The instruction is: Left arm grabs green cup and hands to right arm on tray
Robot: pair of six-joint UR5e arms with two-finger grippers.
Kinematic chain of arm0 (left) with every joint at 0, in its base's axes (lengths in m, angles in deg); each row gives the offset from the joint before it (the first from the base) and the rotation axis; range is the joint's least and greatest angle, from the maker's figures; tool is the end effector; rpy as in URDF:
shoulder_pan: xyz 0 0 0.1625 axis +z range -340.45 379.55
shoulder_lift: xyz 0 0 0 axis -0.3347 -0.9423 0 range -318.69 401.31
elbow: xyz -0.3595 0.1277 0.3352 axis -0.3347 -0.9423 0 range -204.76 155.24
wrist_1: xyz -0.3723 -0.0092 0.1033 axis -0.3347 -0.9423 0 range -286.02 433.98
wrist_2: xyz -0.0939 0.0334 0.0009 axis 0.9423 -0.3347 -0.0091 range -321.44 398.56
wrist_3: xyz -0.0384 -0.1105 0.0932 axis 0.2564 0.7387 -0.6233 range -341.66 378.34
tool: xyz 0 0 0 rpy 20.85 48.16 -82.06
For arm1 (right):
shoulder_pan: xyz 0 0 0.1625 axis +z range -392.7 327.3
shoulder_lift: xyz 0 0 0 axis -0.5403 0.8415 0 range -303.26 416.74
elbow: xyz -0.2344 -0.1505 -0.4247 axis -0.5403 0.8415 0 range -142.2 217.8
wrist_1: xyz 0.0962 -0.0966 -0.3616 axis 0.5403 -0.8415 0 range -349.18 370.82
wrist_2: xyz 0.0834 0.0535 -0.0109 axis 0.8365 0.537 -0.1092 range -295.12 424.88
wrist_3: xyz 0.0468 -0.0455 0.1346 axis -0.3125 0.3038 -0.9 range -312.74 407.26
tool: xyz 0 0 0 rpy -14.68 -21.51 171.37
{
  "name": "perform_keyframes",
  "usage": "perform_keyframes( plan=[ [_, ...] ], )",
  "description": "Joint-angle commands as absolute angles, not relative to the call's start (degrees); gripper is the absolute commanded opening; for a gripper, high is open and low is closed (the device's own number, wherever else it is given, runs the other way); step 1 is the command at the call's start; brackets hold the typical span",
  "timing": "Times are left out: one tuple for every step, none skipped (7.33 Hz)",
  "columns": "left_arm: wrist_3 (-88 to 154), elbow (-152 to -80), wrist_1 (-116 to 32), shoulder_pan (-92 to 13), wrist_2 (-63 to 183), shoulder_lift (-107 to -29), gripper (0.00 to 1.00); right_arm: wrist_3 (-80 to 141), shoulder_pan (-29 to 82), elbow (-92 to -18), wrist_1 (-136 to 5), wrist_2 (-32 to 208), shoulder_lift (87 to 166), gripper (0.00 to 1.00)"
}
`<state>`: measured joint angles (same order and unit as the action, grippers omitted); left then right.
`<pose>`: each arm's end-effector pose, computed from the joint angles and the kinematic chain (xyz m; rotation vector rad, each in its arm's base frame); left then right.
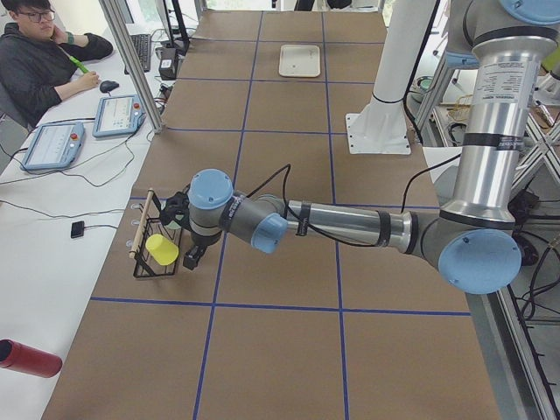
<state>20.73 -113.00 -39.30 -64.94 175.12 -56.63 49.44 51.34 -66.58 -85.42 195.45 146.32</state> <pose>0.0300 -0.5679 0.6670 0.4298 0.8266 0.2592 -0.0130 -0.4711 0.6752 0.1201 -0.7122 -0.1886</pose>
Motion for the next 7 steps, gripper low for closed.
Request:
perform_keyframes(
  plan=[
    [30.5, -106.9, -38.4, -60.6, 174.8, -65.3, 1.00, 49.2, 50.1, -64.2, -85.4, 195.5, 143.9, 1.00],
    [34.0, -102.3, -38.2, -59.4, 175.0, -69.7, 1.00, 49.2, 49.9, -64.0, -85.4, 195.4, 143.6, 1.00],
    [38.9, -97.6, -38.3, -58.9, 175.0, -75.1, 1.00, 49.2, 49.8, -64.0, -85.4, 195.5, 143.6, 1.00],
    [43.3, -95.3, -38.2, -58.0, 174.9, -77.9, 1.00, 49.2, 49.8, -64.0, -85.4, 195.5, 143.6, 1.00],
    [47.8, -94.4, -38.1, -56.2, 173.7, -80.0, 1.00, 49.2, 49.8, -63.9, -85.4, 195.5, 143.6, 1.00],
    [48.1, -94.0, -36.2, -54.5, 169.7, -81.5, 1.00, 49.2, 49.8, -63.9, -85.4, 195.4, 143.6, 1.00],
    [48.2, -92.9, -33.0, -52.3, 166.6, -84.5, 1.00, 49.2, 49.8, -63.9, -85.4, 195.5, 143.6, 1.00]
  ],
)
